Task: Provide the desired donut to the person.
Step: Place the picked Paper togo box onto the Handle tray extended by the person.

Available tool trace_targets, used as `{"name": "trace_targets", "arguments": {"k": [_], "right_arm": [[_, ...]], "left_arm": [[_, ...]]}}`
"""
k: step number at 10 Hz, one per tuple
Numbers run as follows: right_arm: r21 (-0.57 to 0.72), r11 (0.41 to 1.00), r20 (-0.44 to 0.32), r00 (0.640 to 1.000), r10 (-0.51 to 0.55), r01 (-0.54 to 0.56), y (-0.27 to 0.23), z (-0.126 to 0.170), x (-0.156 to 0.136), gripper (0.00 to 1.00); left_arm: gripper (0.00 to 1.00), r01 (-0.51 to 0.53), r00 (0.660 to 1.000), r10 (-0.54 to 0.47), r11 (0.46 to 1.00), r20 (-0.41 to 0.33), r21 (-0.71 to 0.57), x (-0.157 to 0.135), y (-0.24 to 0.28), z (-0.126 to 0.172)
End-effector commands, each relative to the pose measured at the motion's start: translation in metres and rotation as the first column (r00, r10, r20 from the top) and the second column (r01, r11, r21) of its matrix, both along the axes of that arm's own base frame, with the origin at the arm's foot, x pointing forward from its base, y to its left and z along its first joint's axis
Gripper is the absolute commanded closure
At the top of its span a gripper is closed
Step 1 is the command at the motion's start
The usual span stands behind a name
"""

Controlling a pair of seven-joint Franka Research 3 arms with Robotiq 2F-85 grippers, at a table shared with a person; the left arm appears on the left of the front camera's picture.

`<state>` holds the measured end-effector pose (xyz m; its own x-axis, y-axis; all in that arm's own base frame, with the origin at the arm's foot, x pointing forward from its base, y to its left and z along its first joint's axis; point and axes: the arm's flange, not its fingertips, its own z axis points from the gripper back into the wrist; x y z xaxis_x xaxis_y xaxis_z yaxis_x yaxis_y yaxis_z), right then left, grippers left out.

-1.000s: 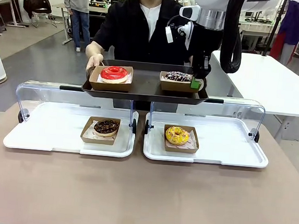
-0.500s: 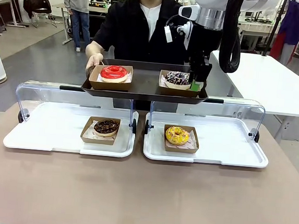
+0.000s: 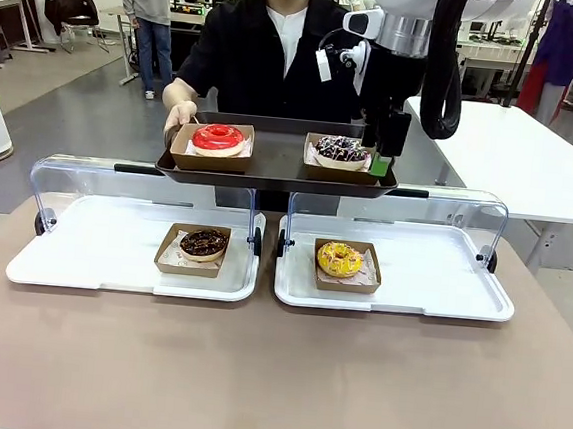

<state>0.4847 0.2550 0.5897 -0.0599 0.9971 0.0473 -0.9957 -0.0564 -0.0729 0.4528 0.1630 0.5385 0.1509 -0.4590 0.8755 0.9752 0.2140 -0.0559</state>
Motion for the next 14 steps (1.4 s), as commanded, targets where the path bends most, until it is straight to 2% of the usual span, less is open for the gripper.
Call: {"name": "trace_targets", "arguments": {"k": [1,4,6,8,11,12,14], "right_arm": [[0.009,1.0,-0.034,0.999,0.027,-0.026,-0.005,0.005,0.003,0.0],[-0.011,0.999,-0.062,0.997,0.044,-0.045,-0.017,0.031,-0.025,0.0],[0.017,0.997,-0.028,0.997,0.076,-0.075,-0.033,0.065,-0.047,0.0],[0.023,0.998,0.012,0.998,0.066,-0.066,-0.058,0.088,-0.056,0.0],[0.024,0.999,0.037,0.999,0.027,-0.028,-0.097,0.093,-0.057,0.0],[0.017,0.999,0.042,0.999,0.033,-0.034,-0.075,0.104,-0.061,0.0],[0.017,0.999,0.042,0.999,0.033,-0.034,-0.075,0.104,-0.061,0.0]], "left_arm": [[0.0,-0.006,1.0,0.006,1.0,0.003,-0.003,-0.001,0.001,0.001],[0.0,-0.006,1.0,0.006,1.0,0.003,-0.003,-0.001,0.001,0.001],[0.0,-0.006,1.0,0.006,1.0,0.003,-0.003,-0.001,0.001,0.001],[0.0,-0.006,1.0,0.006,1.0,0.003,-0.003,-0.001,0.001,0.001],[0.0,-0.006,1.0,0.006,1.0,0.003,-0.003,-0.001,0.001,0.001],[0.0,-0.006,1.0,0.006,1.0,0.003,-0.003,-0.001,0.001,0.001],[0.0,-0.006,1.0,0.006,1.0,0.003,-0.003,-0.001,0.001,0.001]]}}
